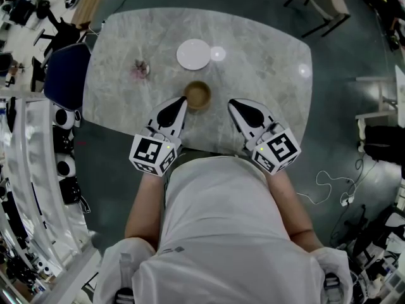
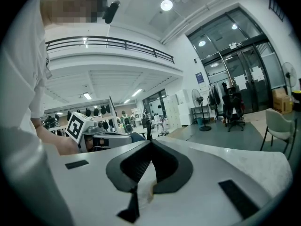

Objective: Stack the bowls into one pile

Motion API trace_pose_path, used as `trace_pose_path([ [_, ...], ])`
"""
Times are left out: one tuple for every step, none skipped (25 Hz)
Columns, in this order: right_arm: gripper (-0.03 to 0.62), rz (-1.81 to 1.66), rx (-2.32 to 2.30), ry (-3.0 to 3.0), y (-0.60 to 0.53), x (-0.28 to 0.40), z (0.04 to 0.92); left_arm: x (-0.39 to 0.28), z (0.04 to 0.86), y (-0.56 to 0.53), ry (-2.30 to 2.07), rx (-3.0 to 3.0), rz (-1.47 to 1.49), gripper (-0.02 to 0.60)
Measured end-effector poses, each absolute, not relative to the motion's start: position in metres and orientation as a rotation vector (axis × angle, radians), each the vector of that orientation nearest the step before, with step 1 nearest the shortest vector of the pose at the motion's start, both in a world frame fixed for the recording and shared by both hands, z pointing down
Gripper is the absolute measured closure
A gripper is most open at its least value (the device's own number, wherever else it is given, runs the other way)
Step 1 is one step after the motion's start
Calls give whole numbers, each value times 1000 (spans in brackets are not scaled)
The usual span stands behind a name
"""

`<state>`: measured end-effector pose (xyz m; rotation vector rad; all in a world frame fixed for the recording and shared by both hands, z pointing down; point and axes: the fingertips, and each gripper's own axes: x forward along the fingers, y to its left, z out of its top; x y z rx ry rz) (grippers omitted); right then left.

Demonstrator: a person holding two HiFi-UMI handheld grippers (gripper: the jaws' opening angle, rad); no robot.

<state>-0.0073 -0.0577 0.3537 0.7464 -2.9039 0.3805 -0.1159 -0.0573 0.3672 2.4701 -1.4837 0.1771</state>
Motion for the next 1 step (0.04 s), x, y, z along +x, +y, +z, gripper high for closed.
trace_pose_path([
  [586,383,747,-2904,-58,-8,354,-116,367,-58,-1473,2472,176,582],
])
